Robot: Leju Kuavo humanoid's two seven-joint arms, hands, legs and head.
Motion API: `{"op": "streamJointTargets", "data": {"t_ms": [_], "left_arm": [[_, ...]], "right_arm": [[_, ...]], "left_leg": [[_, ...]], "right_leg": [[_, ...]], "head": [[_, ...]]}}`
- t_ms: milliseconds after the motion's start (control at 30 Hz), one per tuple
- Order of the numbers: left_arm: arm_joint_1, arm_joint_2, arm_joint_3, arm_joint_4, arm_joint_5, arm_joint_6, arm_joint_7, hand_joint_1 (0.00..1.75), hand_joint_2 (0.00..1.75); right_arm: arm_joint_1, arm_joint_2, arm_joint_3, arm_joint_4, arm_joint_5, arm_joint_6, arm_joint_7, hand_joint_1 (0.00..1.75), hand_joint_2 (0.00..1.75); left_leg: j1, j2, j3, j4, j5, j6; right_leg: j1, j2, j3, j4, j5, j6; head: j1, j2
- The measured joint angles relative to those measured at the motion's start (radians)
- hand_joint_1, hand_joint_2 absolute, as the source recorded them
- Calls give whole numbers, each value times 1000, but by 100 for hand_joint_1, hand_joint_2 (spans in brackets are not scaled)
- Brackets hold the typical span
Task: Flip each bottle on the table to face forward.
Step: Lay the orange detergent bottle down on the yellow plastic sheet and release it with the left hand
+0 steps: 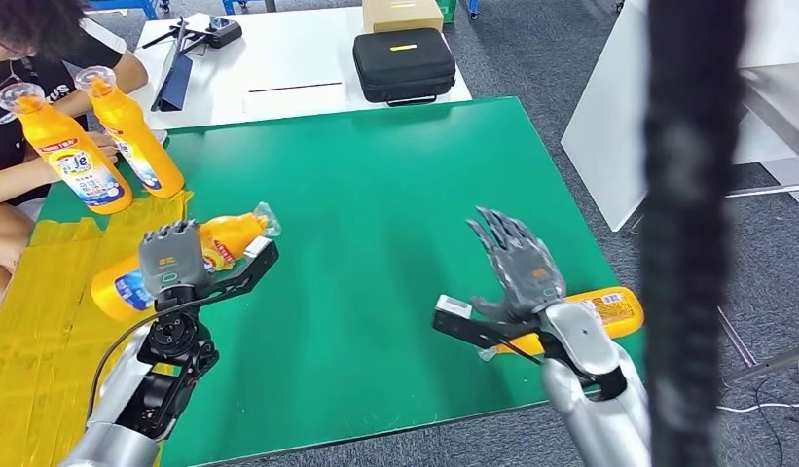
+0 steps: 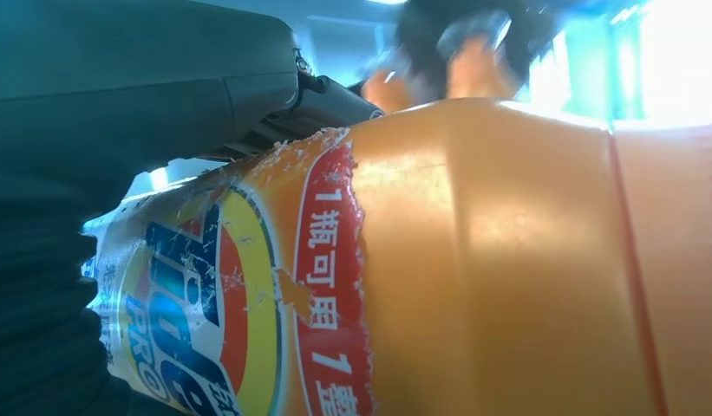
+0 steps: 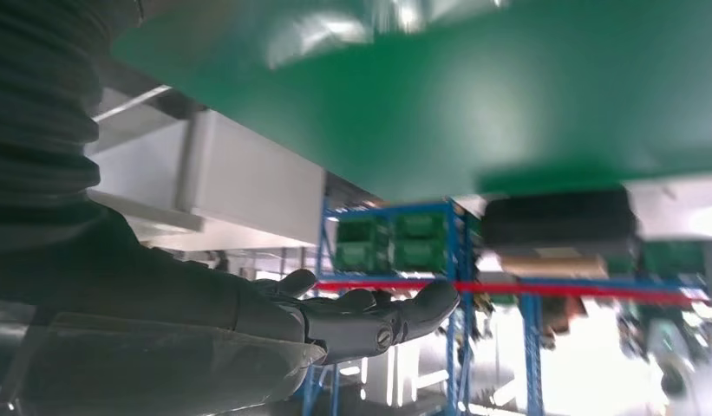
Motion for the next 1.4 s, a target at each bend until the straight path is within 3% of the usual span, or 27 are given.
{"op": "streamJointTargets", "data": {"t_ms": [133,167,267,300,733,1233,1400], "left_arm": [[1,24,-15,43,0,-22,97,175,175],[2,29,-18,50,0,-27,112,149,175],[4,41,-20,67,0,-37,142,18,175],[4,44,-19,73,0,-37,150,0,175],[17,54,48,109,-1,19,136,0,175],[20,53,59,110,-1,22,133,0,175],[26,42,77,110,-2,45,90,0,175]], "right_arm": [[42,-36,-60,-6,0,20,-22,0,175],[44,-42,-77,-6,-6,29,-26,0,175],[47,-58,-122,-7,-21,57,-31,0,175],[50,-65,-136,-8,-24,68,-31,0,175],[176,-174,-377,-63,-122,190,-124,0,175],[197,-188,-418,-80,-124,194,-128,0,175],[200,-195,-441,-80,-155,224,-147,0,175]], "left_leg": [[0,2,-1,0,0,0],[0,2,-1,0,0,0],[0,2,-1,0,0,0],[0,2,0,0,0,0],[-1,-1,-1,0,-1,1],[-1,0,-1,0,-1,1],[-1,0,-1,0,-1,1]], "right_leg": [[0,0,-1,0,0,0],[0,0,-1,0,0,0],[0,0,-1,0,0,0],[0,0,-1,0,0,0],[-1,-1,-1,0,0,1],[0,-1,-1,0,0,1],[-1,-1,-1,0,0,1]], "head": [[0,0],[0,0],[0,0],[0,0],[0,0],[0,0],[0,0]]}}
